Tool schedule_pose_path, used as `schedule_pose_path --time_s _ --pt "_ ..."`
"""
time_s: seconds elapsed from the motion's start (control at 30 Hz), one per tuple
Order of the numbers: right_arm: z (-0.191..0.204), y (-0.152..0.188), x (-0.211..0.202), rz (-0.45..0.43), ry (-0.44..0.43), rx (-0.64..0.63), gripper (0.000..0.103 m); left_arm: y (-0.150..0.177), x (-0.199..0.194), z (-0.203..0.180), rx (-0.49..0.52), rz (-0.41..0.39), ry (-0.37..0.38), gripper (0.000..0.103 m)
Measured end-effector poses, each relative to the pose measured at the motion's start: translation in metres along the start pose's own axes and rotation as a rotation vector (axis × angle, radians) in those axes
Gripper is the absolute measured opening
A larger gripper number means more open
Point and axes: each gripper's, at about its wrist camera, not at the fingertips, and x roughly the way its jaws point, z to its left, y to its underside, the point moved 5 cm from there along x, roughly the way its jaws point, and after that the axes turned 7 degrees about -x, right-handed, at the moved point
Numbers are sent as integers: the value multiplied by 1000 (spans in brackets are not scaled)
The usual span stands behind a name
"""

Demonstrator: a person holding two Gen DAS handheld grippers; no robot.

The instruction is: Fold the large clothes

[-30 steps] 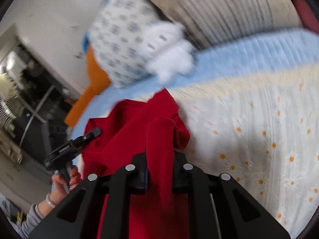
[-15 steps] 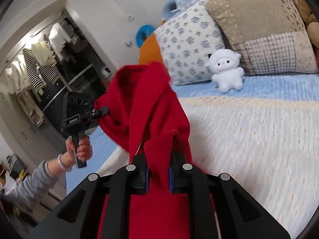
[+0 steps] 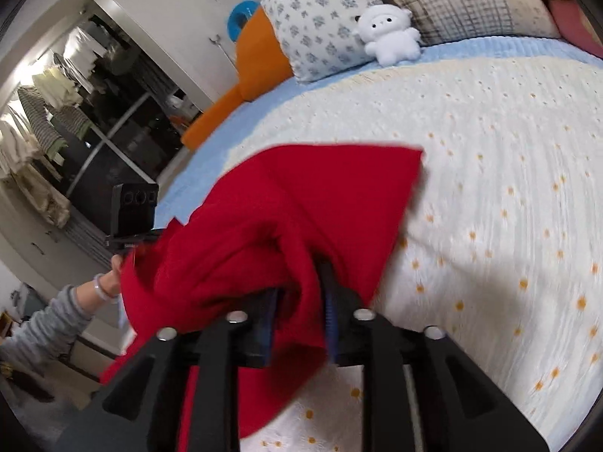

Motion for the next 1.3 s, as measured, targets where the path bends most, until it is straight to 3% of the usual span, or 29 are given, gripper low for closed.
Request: schedule_pose_path --time_s 0.03,0.1,0.17,0.2,0.23,0.27,0.37,0.5,0.57,0.6,0.67,0.73,0.83,0.93,1.0,1.07,1.13,1.2,1.3 --pt "2 4 0 8 12 -2 32 3 -2 0 3 -16 -5 18" --pt "12 12 -3 33 52 -25 51 7 -9 -1 -5 -36 -23 22" --pt "27 19 -11 77 93 -71 95 12 -21 -3 -26 -41 -45 34" --pt "35 26 -16 109 108 -93 99 14 -27 -4 -34 -40 -62 43" --pt "42 30 -20 126 97 -107 98 18 -37 -8 -38 -43 -69 58" --pt "53 36 -30 135 97 -131 98 22 -48 -13 -31 -51 -71 66" --pt "71 36 -54 69 76 -151 98 28 -84 -37 -8 -98 -14 70" --pt "73 5 -84 -145 61 -94 93 9 -102 -70 1 -162 54 74" --pt "56 -15 -84 -222 135 -18 68 -5 -96 -81 0 -191 52 76" --pt "47 -22 -78 -223 171 17 61 -14 -89 -85 -4 -196 50 76" --pt "19 -29 -61 -201 236 140 32 -26 -72 -90 -27 -205 50 76" --pt "-6 -22 -36 -149 217 291 29 -33 -51 -89 -43 -188 21 75" --pt "-9 0 -5 -84 89 394 26 -28 -20 -79 -23 -96 -69 72" --pt "2 26 10 -58 43 380 26 -6 4 -56 15 25 -135 68" --pt "9 35 11 -80 26 366 25 6 11 -40 52 47 -150 62" --pt "14 46 10 -119 70 232 23 9 10 -33 37 17 -107 61" --pt "17 50 13 -132 93 194 23 12 10 -28 24 0 -92 60" --pt "21 46 12 -97 141 158 23 13 11 -34 63 2 -134 60" --pt "38 33 9 -29 254 80 28 10 -2 -46 42 -12 -164 61"
